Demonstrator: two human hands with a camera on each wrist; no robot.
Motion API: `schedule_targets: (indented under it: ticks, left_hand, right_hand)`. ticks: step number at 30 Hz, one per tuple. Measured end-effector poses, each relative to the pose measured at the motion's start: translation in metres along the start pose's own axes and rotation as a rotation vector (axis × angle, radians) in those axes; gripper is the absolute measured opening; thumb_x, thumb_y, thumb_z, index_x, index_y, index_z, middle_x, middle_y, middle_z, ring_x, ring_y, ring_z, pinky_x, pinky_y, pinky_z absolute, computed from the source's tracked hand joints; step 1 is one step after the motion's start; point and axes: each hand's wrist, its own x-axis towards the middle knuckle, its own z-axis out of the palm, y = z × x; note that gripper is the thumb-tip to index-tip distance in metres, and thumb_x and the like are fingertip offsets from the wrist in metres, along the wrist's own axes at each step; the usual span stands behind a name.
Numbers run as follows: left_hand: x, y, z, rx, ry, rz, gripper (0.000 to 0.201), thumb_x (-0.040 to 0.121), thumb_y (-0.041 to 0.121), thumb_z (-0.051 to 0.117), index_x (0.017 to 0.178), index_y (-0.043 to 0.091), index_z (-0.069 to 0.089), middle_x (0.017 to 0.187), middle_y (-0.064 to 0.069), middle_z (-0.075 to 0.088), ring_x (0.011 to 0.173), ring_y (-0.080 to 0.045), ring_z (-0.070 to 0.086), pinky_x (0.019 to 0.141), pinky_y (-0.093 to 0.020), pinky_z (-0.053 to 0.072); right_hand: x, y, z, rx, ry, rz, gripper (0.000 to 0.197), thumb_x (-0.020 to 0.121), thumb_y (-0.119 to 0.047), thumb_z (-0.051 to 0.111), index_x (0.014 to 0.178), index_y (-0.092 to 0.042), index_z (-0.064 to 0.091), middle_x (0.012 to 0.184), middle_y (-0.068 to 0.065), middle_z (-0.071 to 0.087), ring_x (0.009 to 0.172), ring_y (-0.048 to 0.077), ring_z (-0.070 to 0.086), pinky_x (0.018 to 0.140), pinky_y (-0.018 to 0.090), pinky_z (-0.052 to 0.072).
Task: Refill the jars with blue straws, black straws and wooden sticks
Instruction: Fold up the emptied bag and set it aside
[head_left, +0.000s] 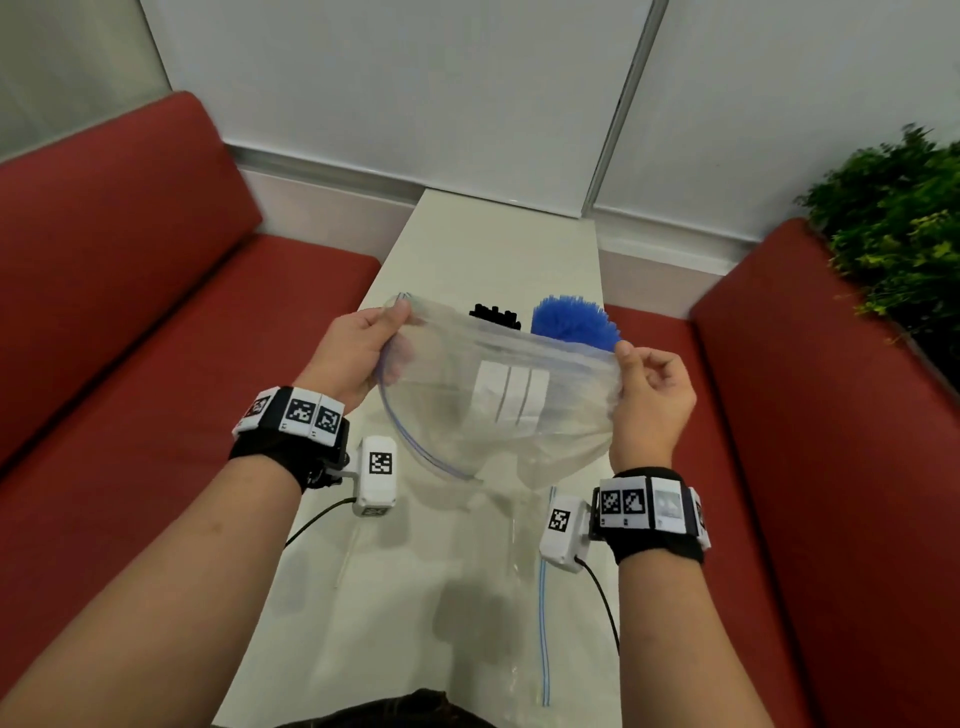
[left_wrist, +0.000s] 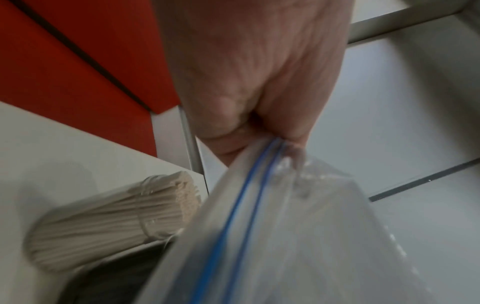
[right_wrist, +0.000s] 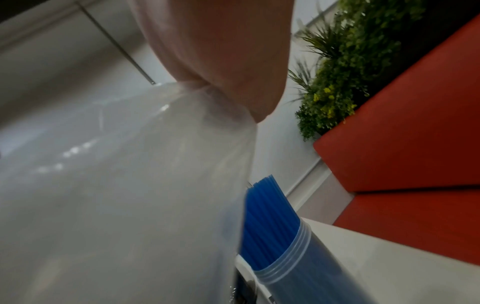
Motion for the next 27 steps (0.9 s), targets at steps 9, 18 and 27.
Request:
schedule_targets:
  ticks: [9, 18, 27]
  left_hand:
    - [-0.011, -0.035, 0.002, 0.115, -0.433, -0.363, 0.047, 0.093, 0.024, 0.071, 0.137, 0.01, 0.061, 0.123, -0.009, 0.073, 0.11, -0.026, 0.072, 0.093, -0.044, 0.06]
    - [-0.006, -0.02, -0.007, -0.546, -0.122, -0.297, 0.056, 0.095, 0.047, 0.062, 0.13, 0.004, 0.062, 0.124, -0.015, 0.072, 0.113, -0.024, 0.071, 0.097, -0.036, 0.057]
    - [-0.026, -0.046, -0.019, 0.095, -0.303, -0.318, 0.025, 0.089, 0.009, 0.074, 0.113, 0.013, 0.075, 0.109, -0.012, 0.075, 0.102, -0.029, 0.07, 0.083, -0.036, 0.06]
  right_hand:
    - [-0.006, 0.026, -0.001, 0.042, 0.19, 0.159, 0.012, 0.096, -0.029, 0.068, 0.096, -0.019, 0.062, 0.069, -0.018, 0.067, 0.061, -0.005, 0.059, 0.05, 0.01, 0.047]
    - [-0.038, 0.052, 0.007, -0.054, -0.587, 0.731, 0.037, 0.094, -0.038, 0.069, 0.122, -0.014, 0.067, 0.124, 0.013, 0.071, 0.114, 0.03, 0.068, 0.084, 0.037, 0.06]
    - [-0.062, 0.05, 0.056, 0.161, -0.293, 0.548, 0.01, 0.105, -0.021, 0.053, 0.113, -0.016, 0.051, 0.114, 0.011, 0.066, 0.097, 0.025, 0.071, 0.068, 0.04, 0.062]
